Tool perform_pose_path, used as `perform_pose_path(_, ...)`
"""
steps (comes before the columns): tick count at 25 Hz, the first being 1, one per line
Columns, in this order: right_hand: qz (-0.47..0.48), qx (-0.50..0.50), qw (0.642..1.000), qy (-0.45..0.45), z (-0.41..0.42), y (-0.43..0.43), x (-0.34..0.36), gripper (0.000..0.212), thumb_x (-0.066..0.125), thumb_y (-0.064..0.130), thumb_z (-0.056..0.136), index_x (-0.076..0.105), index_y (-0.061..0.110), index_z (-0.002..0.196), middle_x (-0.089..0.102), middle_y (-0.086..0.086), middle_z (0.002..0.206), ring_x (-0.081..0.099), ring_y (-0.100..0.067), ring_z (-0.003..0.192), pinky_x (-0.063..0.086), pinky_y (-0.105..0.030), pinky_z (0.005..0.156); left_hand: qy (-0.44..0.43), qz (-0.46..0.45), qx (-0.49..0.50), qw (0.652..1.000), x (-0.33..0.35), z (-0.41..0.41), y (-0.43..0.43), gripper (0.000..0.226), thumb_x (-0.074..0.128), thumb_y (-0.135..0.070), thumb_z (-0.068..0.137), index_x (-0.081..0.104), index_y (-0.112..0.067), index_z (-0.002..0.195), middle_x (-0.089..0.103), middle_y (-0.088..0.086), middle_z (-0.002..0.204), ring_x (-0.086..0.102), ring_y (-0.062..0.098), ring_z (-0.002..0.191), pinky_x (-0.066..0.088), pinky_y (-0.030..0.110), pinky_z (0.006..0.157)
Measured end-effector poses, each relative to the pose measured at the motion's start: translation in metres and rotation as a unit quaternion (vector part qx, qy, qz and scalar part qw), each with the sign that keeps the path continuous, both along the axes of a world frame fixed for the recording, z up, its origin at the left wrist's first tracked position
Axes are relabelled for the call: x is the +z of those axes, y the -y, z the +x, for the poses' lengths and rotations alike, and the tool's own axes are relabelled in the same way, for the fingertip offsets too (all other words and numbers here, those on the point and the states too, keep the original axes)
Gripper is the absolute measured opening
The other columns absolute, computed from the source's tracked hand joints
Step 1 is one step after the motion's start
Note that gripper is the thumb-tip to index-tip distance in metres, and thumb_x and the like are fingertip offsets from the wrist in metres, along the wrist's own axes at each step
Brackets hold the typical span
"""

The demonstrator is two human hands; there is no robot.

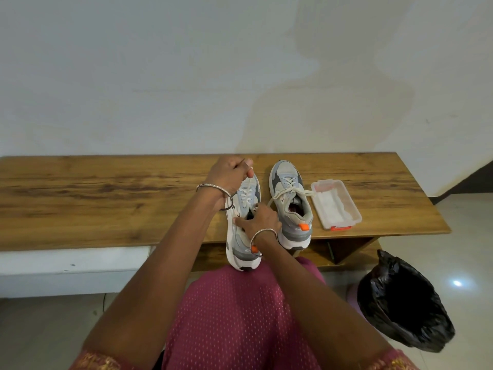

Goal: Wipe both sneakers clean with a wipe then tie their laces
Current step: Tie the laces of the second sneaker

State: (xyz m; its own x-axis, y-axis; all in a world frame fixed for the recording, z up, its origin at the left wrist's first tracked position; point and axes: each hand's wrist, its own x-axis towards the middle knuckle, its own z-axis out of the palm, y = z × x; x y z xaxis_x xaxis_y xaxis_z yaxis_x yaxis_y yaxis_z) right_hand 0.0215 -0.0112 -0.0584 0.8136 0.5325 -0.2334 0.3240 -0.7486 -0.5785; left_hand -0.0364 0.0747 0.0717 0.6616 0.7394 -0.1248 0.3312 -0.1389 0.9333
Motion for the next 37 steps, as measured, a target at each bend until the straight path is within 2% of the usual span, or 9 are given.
perform_pose_path(8, -0.001, 0.01, 1.0, 0.024, -0.007, -0.001, 0.0, 0.053, 0.081, 0.054, 0.067, 0.062, 0.018, 0.1, 0.069, -0.004, 0.102, 0.062, -0.028, 0.1, 0.051, -0.045, 0.087, 0.041, -0.026, 0.028, 0.998, -0.006, -0.012, 0.0, 0.04, 0.054, -0.024, 0.104, 0.061, -0.012, 0.066, 0.042, -0.015, 0.039, 0.037, -0.001, 0.034, 0.028, 0.011, 0.039)
perform_pose_path(14, -0.027, 0.021, 0.999, 0.015, -0.007, -0.002, 0.01, 0.056, 0.08, 0.057, 0.069, 0.06, 0.017, 0.104, 0.067, -0.003, 0.106, 0.059, -0.027, 0.107, 0.048, -0.041, 0.09, 0.021, -0.068, -0.005, 0.997, 0.014, -0.032, -0.014, 0.036, 0.053, -0.026, 0.105, 0.068, -0.01, 0.077, 0.044, -0.005, 0.051, 0.032, 0.001, 0.035, 0.025, 0.014, 0.037)
perform_pose_path(18, -0.027, 0.057, 0.998, -0.007, -0.004, 0.004, 0.027, 0.062, 0.072, 0.072, 0.069, 0.059, 0.015, 0.092, 0.067, -0.007, 0.095, 0.063, -0.029, 0.096, 0.052, -0.038, 0.078, 0.036, -0.04, -0.019, 0.998, 0.037, -0.049, -0.024, 0.036, 0.051, -0.028, 0.106, 0.07, -0.008, 0.083, 0.046, -0.006, 0.052, 0.032, 0.003, 0.038, 0.024, 0.015, 0.038)
perform_pose_path(21, -0.038, 0.049, 0.998, 0.001, 0.013, 0.016, 0.055, 0.051, 0.07, 0.056, 0.083, 0.064, 0.007, 0.095, 0.062, -0.007, 0.088, 0.065, -0.029, 0.096, 0.045, -0.033, 0.072, 0.023, -0.044, -0.034, 0.998, 0.038, -0.057, -0.023, 0.036, 0.051, -0.031, 0.105, 0.07, -0.011, 0.081, 0.048, -0.005, 0.055, 0.033, 0.004, 0.041, 0.023, 0.016, 0.038)
perform_pose_path(24, -0.114, 0.066, 0.991, 0.033, 0.039, 0.034, 0.09, 0.039, 0.074, 0.039, 0.085, 0.065, 0.006, 0.103, 0.068, -0.011, 0.102, 0.065, -0.028, 0.1, 0.046, -0.031, 0.071, 0.032, -0.057, -0.032, 0.997, 0.038, -0.06, -0.018, 0.035, 0.054, -0.032, 0.104, 0.069, -0.01, 0.081, 0.049, -0.002, 0.061, 0.036, 0.003, 0.04, 0.025, 0.015, 0.037)
perform_pose_path(27, -0.148, 0.09, 0.985, 0.004, 0.054, 0.05, 0.112, 0.038, 0.073, 0.045, 0.083, 0.07, 0.009, 0.097, 0.07, -0.008, 0.096, 0.063, -0.023, 0.081, 0.042, -0.028, 0.059, 0.039, -0.06, -0.034, 0.997, 0.039, -0.057, -0.009, 0.035, 0.055, -0.032, 0.104, 0.068, -0.01, 0.081, 0.05, -0.001, 0.064, 0.037, 0.003, 0.041, 0.026, 0.015, 0.037)
perform_pose_path(31, -0.016, 0.088, 0.993, -0.081, 0.053, 0.054, 0.147, 0.037, 0.064, 0.039, 0.093, 0.073, 0.003, 0.089, 0.055, -0.006, 0.068, 0.043, -0.017, 0.053, 0.036, -0.026, 0.049, 0.042, -0.052, -0.043, 0.997, 0.048, -0.053, -0.002, 0.035, 0.055, -0.033, 0.104, 0.069, -0.01, 0.082, 0.051, -0.001, 0.065, 0.038, 0.004, 0.042, 0.028, 0.016, 0.038)
perform_pose_path(34, 0.122, 0.1, 0.977, -0.146, 0.048, 0.054, 0.179, 0.037, 0.06, 0.034, 0.098, 0.071, 0.005, 0.078, 0.051, -0.004, 0.062, 0.042, -0.015, 0.05, 0.036, -0.025, 0.047, 0.052, -0.03, -0.043, 0.997, 0.06, -0.053, -0.002, 0.036, 0.056, -0.035, 0.103, 0.068, -0.012, 0.078, 0.054, -0.002, 0.067, 0.042, 0.005, 0.046, 0.033, 0.016, 0.039)
perform_pose_path(37, 0.227, 0.106, 0.957, -0.147, 0.045, 0.053, 0.201, 0.038, 0.059, 0.038, 0.098, 0.071, 0.011, 0.075, 0.063, -0.001, 0.071, 0.052, -0.013, 0.059, 0.042, -0.024, 0.053, 0.066, 0.003, -0.029, 0.997, 0.072, -0.054, -0.001, 0.039, 0.059, -0.039, 0.101, 0.067, -0.014, 0.072, 0.067, -0.004, 0.083, 0.056, 0.008, 0.062, 0.041, 0.018, 0.047)
